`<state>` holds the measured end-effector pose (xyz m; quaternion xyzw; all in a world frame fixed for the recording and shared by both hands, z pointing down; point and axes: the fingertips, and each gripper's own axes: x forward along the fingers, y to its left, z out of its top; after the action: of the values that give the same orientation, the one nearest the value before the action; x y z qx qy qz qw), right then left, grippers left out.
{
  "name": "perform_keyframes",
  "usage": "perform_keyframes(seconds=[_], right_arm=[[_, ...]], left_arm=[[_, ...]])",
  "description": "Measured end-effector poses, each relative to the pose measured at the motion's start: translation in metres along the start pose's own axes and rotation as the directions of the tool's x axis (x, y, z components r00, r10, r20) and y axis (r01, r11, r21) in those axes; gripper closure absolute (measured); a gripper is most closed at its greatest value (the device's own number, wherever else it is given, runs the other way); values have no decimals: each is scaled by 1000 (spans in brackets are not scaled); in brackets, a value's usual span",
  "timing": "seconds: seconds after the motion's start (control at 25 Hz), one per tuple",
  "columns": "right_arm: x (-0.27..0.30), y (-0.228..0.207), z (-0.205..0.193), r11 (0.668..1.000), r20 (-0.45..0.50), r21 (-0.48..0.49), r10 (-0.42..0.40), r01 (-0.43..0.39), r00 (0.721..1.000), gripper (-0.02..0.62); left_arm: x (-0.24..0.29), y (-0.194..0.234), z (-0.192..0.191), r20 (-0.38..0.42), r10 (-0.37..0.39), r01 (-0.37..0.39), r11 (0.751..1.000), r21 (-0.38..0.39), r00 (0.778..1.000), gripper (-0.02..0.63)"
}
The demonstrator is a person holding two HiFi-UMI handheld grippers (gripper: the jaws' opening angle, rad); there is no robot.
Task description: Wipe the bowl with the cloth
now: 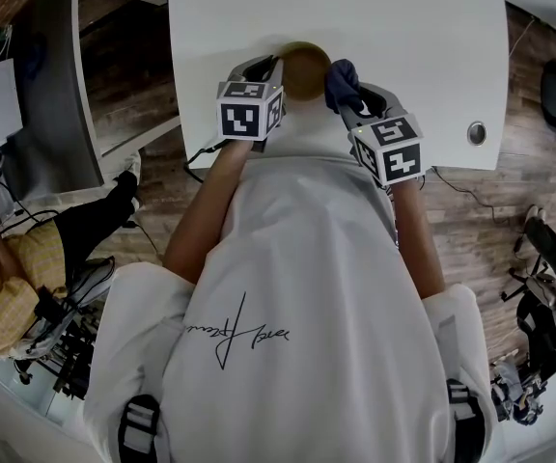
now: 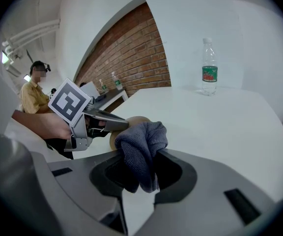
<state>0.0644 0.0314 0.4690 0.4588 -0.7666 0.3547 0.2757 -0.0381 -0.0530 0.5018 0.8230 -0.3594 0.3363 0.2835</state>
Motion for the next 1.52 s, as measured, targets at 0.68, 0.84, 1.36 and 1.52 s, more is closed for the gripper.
perform_keyframes(seconds=[0.68, 0.84, 1.36, 1.52], right_arm=[[10, -11, -6, 1000, -9, 17, -14, 14, 1000, 497], [12, -7, -5, 1000, -9, 13, -17, 17, 1000, 497], [19, -13, -1, 1000, -19, 5, -16, 16, 1000, 497], [18, -13, 3, 1000, -20, 1, -15, 15, 1000, 497]], left_arm=[[5, -1, -1, -7, -25, 25, 1000, -2, 1000, 583], [1, 2, -3, -2, -26, 25, 1000, -1, 1000, 583], [2, 5, -4, -5, -23, 23, 1000, 5, 1000, 581], [0, 5, -1, -3, -25, 25, 1000, 4, 1000, 581]])
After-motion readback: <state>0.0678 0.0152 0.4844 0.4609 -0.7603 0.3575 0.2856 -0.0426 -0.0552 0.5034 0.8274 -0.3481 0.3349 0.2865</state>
